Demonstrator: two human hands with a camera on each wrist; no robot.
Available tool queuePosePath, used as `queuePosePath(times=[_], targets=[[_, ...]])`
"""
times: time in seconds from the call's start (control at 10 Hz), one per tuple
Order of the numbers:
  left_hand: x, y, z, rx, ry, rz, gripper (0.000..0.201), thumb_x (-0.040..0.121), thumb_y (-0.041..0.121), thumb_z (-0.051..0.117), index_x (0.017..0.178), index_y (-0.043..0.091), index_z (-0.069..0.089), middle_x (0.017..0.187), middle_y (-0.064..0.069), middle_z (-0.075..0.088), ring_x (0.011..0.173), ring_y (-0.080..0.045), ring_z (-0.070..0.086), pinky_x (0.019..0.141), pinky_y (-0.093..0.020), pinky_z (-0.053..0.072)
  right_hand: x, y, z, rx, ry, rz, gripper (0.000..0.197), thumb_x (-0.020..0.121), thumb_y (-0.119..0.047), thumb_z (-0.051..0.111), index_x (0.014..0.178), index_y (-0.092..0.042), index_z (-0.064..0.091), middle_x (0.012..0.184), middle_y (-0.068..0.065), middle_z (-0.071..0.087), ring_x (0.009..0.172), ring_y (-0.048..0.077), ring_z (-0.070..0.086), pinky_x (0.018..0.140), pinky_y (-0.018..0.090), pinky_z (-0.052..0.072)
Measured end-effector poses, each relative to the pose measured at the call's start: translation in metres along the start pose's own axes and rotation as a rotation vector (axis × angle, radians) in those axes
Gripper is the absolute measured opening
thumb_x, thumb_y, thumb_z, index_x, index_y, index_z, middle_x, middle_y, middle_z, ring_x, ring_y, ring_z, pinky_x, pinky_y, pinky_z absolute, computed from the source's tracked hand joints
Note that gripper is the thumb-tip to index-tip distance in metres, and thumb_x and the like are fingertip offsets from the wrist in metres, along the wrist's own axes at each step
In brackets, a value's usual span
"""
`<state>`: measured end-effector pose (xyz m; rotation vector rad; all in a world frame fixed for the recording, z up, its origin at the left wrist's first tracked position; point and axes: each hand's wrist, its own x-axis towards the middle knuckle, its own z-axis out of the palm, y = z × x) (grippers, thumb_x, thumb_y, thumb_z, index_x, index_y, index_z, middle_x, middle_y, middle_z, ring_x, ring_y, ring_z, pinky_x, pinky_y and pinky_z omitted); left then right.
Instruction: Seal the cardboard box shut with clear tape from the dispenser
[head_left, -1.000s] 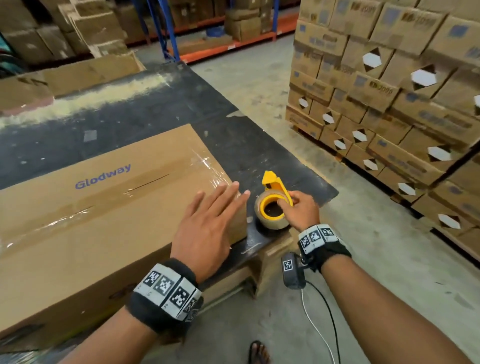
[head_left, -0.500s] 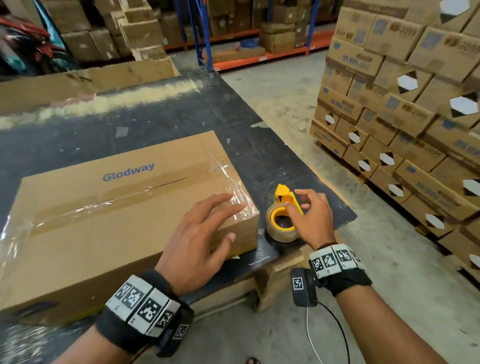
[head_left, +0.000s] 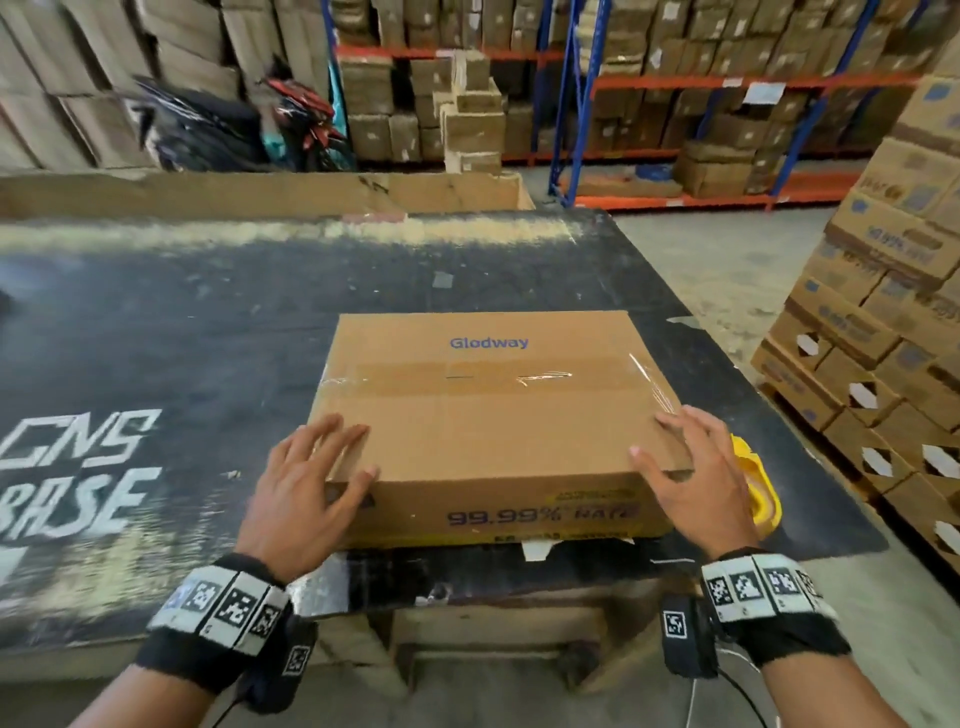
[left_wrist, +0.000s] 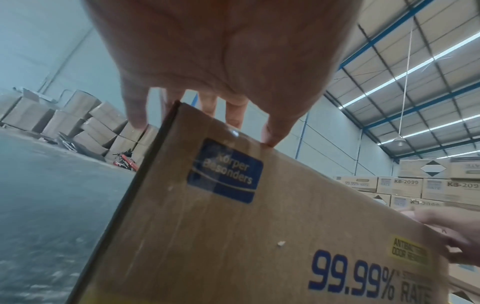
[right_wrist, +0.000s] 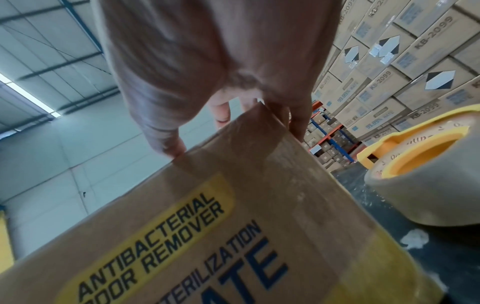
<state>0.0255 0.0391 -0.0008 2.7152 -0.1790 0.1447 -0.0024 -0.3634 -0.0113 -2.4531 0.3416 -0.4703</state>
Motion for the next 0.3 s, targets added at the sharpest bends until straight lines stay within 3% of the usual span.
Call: queuePosePath(times=[0.2, 0.3], targets=[[-0.005, -0.025, -0.009, -0.118, 0.008, -0.007, 0.060, 0.090, 0.063, 0.041, 0.145, 0.038, 0.049, 0.159, 0.006, 0.038, 0.145, -0.023, 0.033, 0.118, -0.044, 0.032, -0.010, -0.025, 0.011, -0.009, -0.016, 0.032, 0.054, 0.085, -0.046, 0.070, 0.134, -0.024, 0.061, 0.149, 0.001, 0.042, 0.133, 0.025, 0.047, 0.101, 0.039, 0.042], [-0.011, -0.037, -0.015, -0.182, 0.014, 0.012, 0.053, 0.094, 0.058, 0.051, 0.144, 0.040, 0.047, 0.161, 0.009, 0.031, 0.147, -0.018, 0.031, 0.116, -0.045, 0.035, -0.012, -0.028, 0.010, 0.012, -0.009, 0.062, 0.060, 0.085, -0.047, 0.070, 0.138, -0.023, 0.059, 0.154, 0.001, 0.041, 0.138, 0.026, 0.044, 0.108, 0.043, 0.038]])
